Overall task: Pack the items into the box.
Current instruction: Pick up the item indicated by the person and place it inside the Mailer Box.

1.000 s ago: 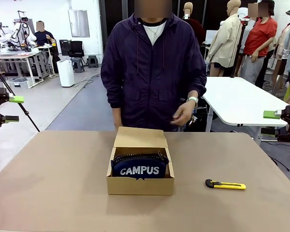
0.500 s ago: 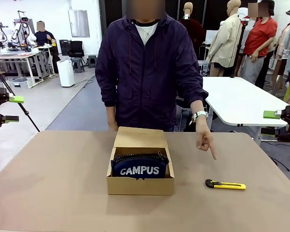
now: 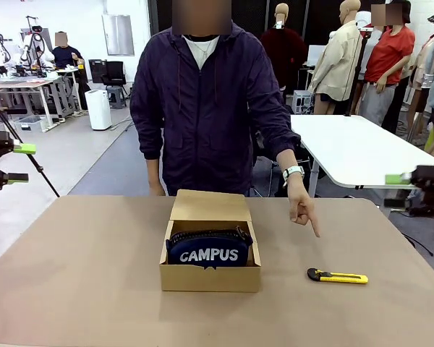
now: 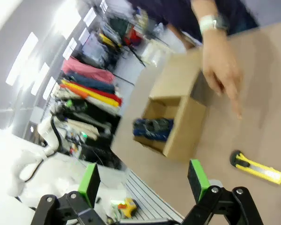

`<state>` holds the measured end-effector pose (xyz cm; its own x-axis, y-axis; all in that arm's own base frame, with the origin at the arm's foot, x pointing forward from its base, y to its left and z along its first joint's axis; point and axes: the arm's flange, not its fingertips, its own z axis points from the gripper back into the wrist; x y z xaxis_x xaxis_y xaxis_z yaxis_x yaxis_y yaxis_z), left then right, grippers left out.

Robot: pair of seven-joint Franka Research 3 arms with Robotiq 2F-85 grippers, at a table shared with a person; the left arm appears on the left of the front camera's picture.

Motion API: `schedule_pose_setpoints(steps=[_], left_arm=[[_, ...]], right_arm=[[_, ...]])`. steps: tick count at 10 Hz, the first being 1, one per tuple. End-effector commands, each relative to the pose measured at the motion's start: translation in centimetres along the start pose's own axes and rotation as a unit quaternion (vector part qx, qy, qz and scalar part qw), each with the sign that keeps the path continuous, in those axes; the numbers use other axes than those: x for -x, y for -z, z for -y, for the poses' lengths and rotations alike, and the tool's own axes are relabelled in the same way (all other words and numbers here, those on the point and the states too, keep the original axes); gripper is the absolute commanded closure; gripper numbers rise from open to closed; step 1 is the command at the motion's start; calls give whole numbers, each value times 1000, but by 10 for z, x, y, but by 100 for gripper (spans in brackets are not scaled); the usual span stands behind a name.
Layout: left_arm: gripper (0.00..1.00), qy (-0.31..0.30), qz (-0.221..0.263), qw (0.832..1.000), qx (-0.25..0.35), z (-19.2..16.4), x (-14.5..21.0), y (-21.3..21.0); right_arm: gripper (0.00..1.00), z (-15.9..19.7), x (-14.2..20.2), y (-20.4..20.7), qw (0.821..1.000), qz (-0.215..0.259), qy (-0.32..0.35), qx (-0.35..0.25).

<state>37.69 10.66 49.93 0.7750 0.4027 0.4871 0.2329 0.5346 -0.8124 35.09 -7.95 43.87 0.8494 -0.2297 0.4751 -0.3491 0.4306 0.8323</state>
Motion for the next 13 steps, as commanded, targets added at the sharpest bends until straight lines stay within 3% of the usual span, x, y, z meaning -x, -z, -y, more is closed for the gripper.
schedule_pose_setpoints(steps=[1,2,3,4,5,7,8,9,11,12,13], left_arm=[[0,-3,-6,1000,-2,0,-1,-3],[0,-3,-6,1000,-2,0,-1,-3],[0,-3,-6,1000,-2,0,-1,-3],[0,-3,-6,1000,-2,0,-1,-3],[0,-3,-6,1000,-2,0,-1,-3],[0,-3,-6,1000,-2,0,-1,-3],[0,-3,-6,1000,-2,0,-1,-3],[0,-3,-6,1000,-2,0,-1,-3],[0,-3,-6,1000,-2,0,-1,-3],[0,-3,-6,1000,-2,0,-1,-3],[0,-3,-6,1000,-2,0,-1,-3]], right_arm=[[0,-9,-25,39,972,-177,-30,150],[0,-14,-26,60,914,-287,-79,275],[0,-18,-24,78,866,-351,-123,334],[0,-20,-25,92,833,-366,-165,382],[0,-21,-24,108,813,-368,-199,405],[0,-18,-15,133,796,-356,-211,442],[0,-19,-14,133,803,-331,-208,450],[0,-20,-12,128,838,-347,-182,380],[0,-20,-12,128,838,-347,-182,380],[0,-19,-13,131,818,-356,-201,405],[0,0,-20,148,818,-378,-188,391]])
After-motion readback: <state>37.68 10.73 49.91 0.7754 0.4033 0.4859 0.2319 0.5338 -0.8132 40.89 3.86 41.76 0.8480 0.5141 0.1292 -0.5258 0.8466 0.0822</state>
